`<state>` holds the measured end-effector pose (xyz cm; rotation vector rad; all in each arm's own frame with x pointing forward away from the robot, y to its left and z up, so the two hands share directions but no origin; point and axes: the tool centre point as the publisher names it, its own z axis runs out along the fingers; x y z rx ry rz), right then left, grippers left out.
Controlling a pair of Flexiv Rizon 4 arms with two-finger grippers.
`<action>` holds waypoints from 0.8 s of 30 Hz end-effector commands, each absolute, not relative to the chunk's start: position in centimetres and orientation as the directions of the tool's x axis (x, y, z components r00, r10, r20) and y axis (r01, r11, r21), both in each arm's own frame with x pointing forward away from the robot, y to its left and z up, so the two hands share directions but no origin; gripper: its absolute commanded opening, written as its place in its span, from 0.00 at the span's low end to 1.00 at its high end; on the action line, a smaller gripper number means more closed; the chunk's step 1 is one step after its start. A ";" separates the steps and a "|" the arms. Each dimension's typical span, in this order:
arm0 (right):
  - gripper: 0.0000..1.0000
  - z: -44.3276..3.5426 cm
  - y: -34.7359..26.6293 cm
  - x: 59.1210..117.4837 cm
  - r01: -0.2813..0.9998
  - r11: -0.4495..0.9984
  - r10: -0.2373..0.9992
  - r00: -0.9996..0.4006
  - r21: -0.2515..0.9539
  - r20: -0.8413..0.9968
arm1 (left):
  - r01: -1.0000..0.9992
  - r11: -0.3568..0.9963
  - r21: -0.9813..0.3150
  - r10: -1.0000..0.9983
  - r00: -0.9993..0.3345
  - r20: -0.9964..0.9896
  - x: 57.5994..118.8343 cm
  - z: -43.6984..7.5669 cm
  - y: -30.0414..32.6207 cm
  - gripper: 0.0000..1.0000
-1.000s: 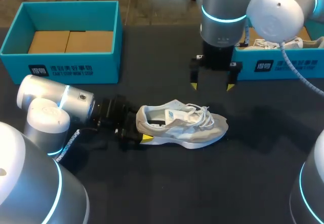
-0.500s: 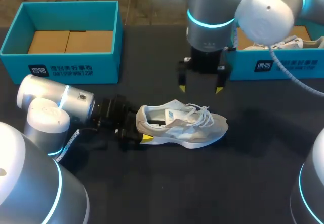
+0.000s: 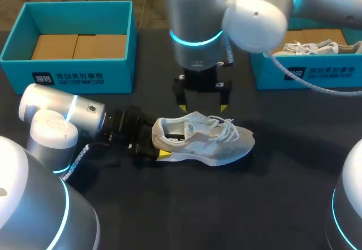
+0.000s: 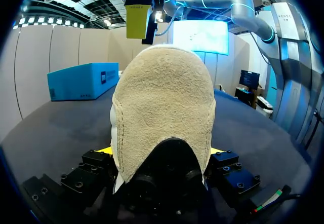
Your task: Take the shoe out of the shoebox, open the shoe tongue, remove and reinsert the insole, then place the shoe into the shoebox
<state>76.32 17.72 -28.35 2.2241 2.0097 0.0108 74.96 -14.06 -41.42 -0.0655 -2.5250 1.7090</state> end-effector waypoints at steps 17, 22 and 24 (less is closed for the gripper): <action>1.00 -30.9 20.3 74.1 0.992 -0.098 0.976 0.112 0.084 -0.186 | -0.016 0.376 -0.926 0.088 -0.995 0.053 75.0 -41.3 -14.1 0.00; 1.00 -31.9 20.8 73.6 0.994 -0.093 0.971 0.104 0.061 -0.215 | -0.016 0.376 -0.926 0.088 -0.995 0.053 75.0 -41.3 -14.1 0.00; 1.00 -32.2 21.0 73.5 0.994 -0.090 0.969 0.101 0.059 -0.227 | -0.016 0.376 -0.926 0.088 -0.995 0.053 75.0 -41.3 -14.1 0.00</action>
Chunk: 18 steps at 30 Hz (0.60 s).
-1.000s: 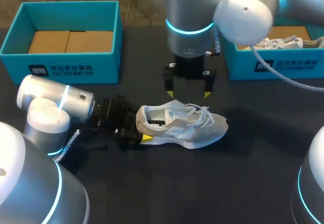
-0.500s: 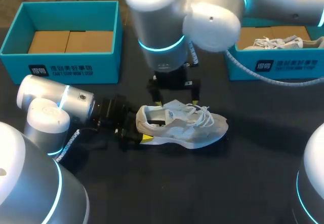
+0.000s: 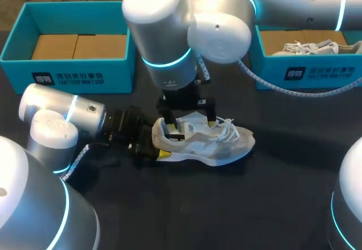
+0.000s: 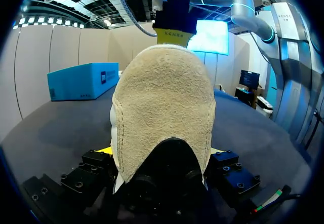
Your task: Take the shoe out of the shoebox, open the shoe tongue, remove and reinsert the insole, then place the shoe into the shoebox
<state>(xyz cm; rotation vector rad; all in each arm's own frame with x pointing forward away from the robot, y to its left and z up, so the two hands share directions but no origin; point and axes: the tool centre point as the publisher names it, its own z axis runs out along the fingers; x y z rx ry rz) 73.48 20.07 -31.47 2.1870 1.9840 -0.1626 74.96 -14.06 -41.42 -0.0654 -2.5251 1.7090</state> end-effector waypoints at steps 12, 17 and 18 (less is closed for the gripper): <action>1.00 -34.9 20.2 73.4 0.993 -0.095 0.946 0.114 0.076 -0.305 | -0.016 0.376 -0.926 0.088 -0.995 0.053 75.0 -41.3 -14.1 0.00; 1.00 -35.5 19.0 73.7 0.993 -0.104 0.932 0.117 0.055 -0.343 | -0.016 0.376 -0.926 0.088 -0.995 0.053 75.0 -41.3 -14.1 0.00; 1.00 -35.6 18.9 73.7 0.994 -0.104 0.928 0.114 0.045 -0.355 | -0.016 0.376 -0.926 0.088 -0.995 0.053 75.0 -41.3 -14.1 0.00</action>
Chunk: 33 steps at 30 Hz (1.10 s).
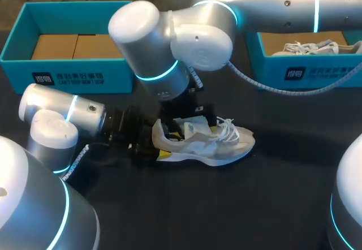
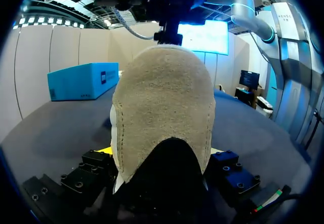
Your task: Take the shoe out of the shoebox, open the shoe tongue, remove and reinsert the insole, then place the shoe into the shoebox
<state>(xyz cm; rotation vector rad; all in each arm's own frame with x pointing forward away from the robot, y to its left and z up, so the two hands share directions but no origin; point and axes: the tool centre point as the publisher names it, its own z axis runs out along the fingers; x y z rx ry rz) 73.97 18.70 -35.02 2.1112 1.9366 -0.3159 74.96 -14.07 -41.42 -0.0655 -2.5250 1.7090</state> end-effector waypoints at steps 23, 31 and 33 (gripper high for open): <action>0.00 -32.5 17.3 72.8 0.985 -0.164 0.893 0.173 0.056 -0.417 | -0.016 0.376 -0.926 0.088 -0.995 0.053 75.0 -41.3 -14.1 0.00; 0.00 -32.6 15.2 73.3 0.980 -0.187 0.905 0.201 0.074 -0.374 | -0.016 0.376 -0.926 0.088 -0.995 0.053 75.0 -41.3 -14.1 0.00; 0.00 -31.8 14.2 73.5 0.976 -0.195 0.904 0.216 0.094 -0.370 | -0.016 0.376 -0.926 0.088 -0.995 0.053 75.0 -41.3 -14.1 0.00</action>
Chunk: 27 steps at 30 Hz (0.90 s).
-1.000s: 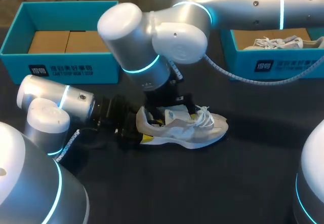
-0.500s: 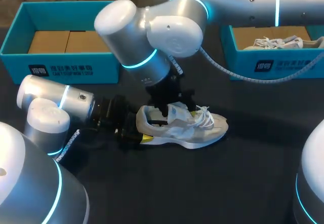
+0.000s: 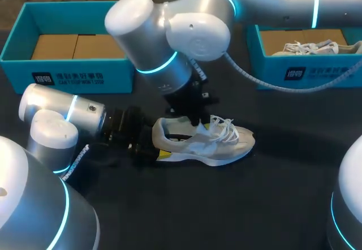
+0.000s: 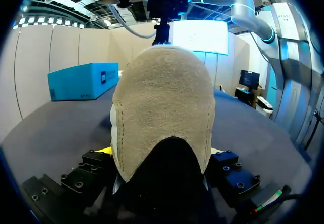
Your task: Take the shoe out of the shoebox, open the shoe tongue, remove and reinsert the insole, then place the shoe into the shoebox
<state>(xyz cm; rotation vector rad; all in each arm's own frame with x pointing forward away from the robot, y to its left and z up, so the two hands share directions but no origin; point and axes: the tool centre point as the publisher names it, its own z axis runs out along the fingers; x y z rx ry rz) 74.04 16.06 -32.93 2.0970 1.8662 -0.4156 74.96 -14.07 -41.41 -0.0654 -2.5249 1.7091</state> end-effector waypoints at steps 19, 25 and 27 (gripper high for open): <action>0.00 -32.4 5.2 73.5 0.972 -0.216 0.903 0.235 0.091 -0.360 | -0.016 0.376 -0.926 0.088 -0.995 0.053 75.0 -41.3 -14.1 0.00; 0.07 -35.1 3.3 73.5 0.972 -0.221 0.908 0.235 0.078 -0.347 | -0.016 0.376 -0.926 0.088 -0.995 0.053 75.0 -41.3 -14.1 0.00; 0.31 -35.7 2.8 73.4 0.972 -0.222 0.910 0.235 0.076 -0.343 | -0.016 0.376 -0.926 0.088 -0.995 0.053 75.0 -41.3 -14.1 0.00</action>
